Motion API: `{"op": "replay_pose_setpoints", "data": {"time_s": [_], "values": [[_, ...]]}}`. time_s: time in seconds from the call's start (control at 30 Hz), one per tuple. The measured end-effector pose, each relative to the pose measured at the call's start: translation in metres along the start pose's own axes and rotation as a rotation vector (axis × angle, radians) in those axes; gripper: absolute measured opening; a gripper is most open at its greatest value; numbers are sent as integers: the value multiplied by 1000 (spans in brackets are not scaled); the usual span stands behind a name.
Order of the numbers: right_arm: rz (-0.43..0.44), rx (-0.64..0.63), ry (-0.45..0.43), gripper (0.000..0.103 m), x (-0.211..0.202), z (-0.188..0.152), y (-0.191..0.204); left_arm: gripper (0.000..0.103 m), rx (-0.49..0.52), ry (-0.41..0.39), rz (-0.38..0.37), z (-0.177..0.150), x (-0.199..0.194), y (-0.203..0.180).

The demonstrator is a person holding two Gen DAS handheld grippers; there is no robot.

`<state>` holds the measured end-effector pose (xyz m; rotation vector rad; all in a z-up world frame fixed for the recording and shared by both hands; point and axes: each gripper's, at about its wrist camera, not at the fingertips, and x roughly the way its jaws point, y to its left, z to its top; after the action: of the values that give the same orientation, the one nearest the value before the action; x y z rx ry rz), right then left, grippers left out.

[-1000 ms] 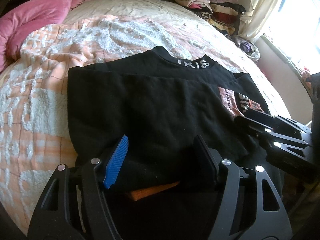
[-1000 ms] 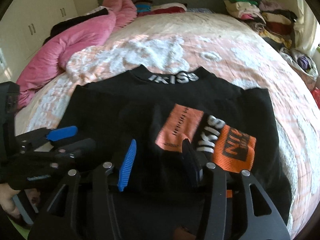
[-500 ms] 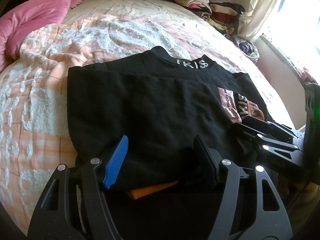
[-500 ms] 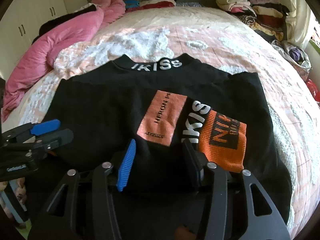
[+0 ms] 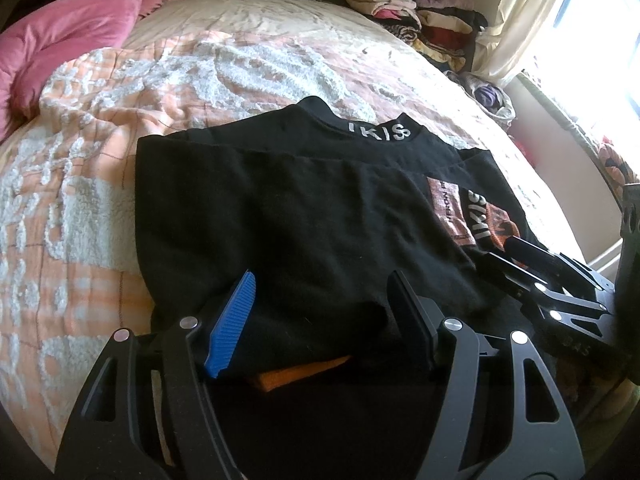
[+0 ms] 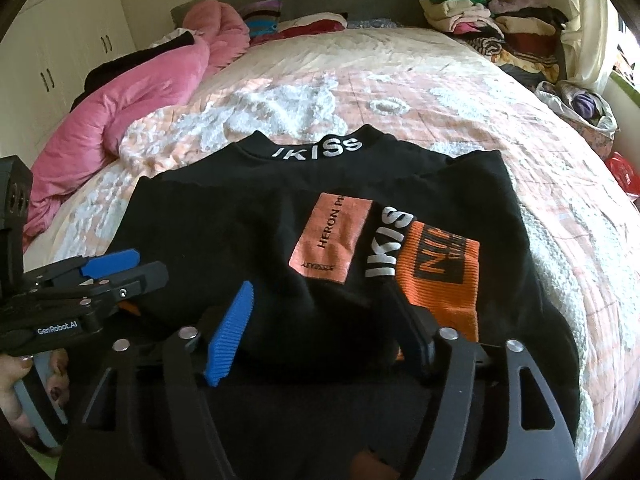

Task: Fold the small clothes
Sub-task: 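Lift the open right tool away from the folded orange cuffs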

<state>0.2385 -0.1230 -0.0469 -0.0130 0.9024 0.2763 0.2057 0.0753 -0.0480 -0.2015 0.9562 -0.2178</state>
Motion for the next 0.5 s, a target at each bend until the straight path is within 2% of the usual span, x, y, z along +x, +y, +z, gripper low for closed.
{"op": "replay_pose_setpoints", "data": {"time_s": [0.13,0.3,0.33,0.37,0.4,0.5], "values": [[-12,23,-13,74,-6,0,-5,60,-3,-4,-11,1,-4,1],[-19,59,-37,75,-16,-2,-14,65,-1,-18,-18,2,-12,1],[-18,64,-41,77,-19,-2,-16,66,-1,-21,-17,3,-13,0],[-18,67,-44,85,-20,-2,-16,66,-3,-24,-17,3,-14,1],[-19,71,-51,88,-22,-2,-18,66,-4,-26,-18,3,-15,1],[-21,86,-65,88,-29,-2,-21,74,-5,-37,-12,4,-19,1]]}}
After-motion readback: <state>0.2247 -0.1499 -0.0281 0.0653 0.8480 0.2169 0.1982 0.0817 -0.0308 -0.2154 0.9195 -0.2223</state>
